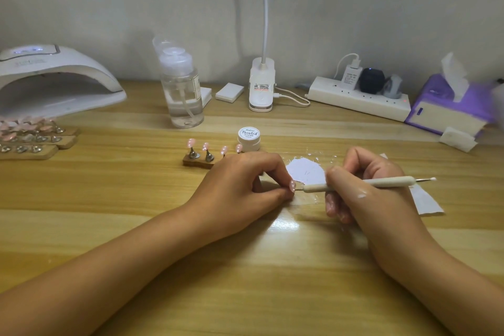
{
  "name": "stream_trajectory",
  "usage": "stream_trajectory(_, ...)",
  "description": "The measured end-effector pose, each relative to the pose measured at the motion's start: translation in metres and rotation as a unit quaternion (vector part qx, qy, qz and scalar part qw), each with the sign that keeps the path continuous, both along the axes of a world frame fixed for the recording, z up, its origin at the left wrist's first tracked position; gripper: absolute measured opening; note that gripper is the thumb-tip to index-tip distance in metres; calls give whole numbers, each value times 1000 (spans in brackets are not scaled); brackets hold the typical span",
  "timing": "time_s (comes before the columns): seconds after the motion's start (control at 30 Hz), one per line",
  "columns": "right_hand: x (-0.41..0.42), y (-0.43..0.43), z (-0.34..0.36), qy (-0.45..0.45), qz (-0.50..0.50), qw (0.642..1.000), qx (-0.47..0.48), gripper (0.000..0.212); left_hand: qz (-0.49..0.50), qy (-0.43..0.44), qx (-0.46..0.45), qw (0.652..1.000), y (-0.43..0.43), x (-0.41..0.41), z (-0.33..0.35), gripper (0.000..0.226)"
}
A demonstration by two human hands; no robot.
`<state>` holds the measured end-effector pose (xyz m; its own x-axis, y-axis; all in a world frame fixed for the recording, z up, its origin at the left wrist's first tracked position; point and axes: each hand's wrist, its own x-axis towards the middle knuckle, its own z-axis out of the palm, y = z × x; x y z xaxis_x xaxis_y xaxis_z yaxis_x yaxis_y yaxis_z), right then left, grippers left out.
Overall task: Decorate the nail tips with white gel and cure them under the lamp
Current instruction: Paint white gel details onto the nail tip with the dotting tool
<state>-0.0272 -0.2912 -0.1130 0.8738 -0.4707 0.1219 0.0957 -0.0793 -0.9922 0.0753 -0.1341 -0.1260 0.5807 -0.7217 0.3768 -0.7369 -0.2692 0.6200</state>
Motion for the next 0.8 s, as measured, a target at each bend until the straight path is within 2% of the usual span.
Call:
stream_trajectory(0.1,0,0,0,0,-2,1000,5,44,-3,-7,1,1000,0,0,1,17)
stream_trajectory(0.3,0,0,0,-13,-10,1000,6,35,-4,-8,-3,1000,0,0,0,19)
stream_trajectory(0.8,0,0,0,-10,-16,1000,15,32,-2,-20,-3,1000,0,-1,0,20)
